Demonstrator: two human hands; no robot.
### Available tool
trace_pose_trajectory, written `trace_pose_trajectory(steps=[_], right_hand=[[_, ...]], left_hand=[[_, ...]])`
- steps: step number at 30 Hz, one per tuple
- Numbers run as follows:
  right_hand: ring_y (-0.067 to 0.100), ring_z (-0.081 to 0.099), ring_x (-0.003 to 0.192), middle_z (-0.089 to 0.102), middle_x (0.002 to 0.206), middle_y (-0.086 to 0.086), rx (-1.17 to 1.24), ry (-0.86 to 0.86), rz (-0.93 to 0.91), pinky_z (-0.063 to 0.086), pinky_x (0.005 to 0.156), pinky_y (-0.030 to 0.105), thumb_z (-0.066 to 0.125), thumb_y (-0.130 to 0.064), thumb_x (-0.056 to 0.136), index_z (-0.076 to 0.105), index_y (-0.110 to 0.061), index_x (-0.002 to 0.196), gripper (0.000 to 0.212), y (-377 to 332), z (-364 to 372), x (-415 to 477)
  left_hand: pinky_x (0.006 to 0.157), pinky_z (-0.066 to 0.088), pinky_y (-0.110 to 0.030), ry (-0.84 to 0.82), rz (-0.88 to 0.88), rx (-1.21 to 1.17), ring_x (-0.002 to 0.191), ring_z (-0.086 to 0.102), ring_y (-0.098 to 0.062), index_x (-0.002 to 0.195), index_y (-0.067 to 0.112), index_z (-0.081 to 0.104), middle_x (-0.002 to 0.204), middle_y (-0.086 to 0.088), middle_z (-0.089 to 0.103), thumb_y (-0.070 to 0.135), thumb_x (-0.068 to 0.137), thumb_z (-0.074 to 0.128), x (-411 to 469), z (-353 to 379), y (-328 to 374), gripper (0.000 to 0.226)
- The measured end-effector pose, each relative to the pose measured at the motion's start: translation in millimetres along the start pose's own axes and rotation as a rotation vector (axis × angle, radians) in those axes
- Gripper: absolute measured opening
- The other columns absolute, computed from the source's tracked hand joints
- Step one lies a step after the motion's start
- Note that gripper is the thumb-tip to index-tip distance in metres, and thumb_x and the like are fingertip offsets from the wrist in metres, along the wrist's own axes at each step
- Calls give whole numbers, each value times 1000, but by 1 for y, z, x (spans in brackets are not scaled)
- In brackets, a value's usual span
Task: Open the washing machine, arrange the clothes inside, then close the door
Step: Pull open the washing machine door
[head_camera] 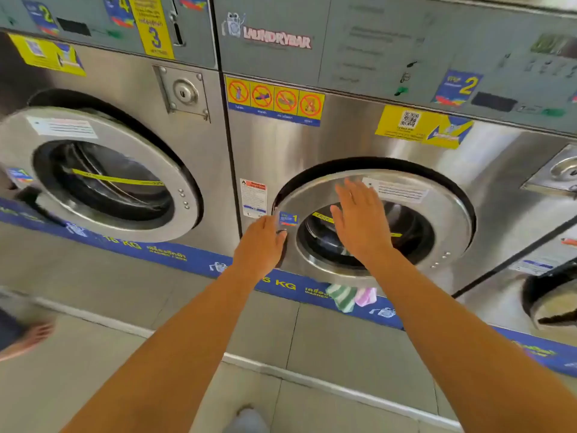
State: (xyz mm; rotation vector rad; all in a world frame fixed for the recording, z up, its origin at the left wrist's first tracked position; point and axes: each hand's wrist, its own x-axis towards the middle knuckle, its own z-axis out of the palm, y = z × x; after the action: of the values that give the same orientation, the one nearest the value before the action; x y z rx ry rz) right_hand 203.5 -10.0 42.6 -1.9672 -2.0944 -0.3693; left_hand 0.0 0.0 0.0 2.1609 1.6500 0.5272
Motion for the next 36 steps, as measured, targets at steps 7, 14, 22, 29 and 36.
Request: trace_pose_trajectory(steps=[7,14,22,29,36], right_hand=[[34,37,140,47,146,16,-127,77,10,30,115,48,48,-28,98,47,-6,140,47,-7,20,33],[31,43,135,54,140,11,-217,111,18,23,118,47,40,-32,101,48,-8,140,47,-4,31,54],[29,34,142,44,149,10,-279,75,12,19,120,48,38,-37,101,36,-9,147,54,-1,36,49],[28,35,141,46,147,9,-253,41,13,18,121,47,35,-38,101,39,-10,145,53,-9,26,32],[30,45,133,57,136,9,-170,85,10,24,119,47,47,-35,99,55,-12,132,41,-20,7,-16]], left_hand=[[110,39,-40,-73,58,-115,139,37,-28,149,13,23,153,-10,35,37,100,40,59,22,-19,57],[117,32,-40,-25,155,-238,145,29,-24,153,17,14,159,-7,25,40,101,32,96,43,-11,60],[115,35,-35,37,233,-234,148,20,-20,153,14,9,162,-4,13,41,99,36,88,57,-16,66],[109,43,-36,4,204,-200,147,26,-21,153,18,8,163,-3,13,45,99,35,63,48,-15,67],[95,52,-32,17,230,-203,131,50,-21,152,22,14,153,-4,37,43,98,39,-3,41,-10,63]])
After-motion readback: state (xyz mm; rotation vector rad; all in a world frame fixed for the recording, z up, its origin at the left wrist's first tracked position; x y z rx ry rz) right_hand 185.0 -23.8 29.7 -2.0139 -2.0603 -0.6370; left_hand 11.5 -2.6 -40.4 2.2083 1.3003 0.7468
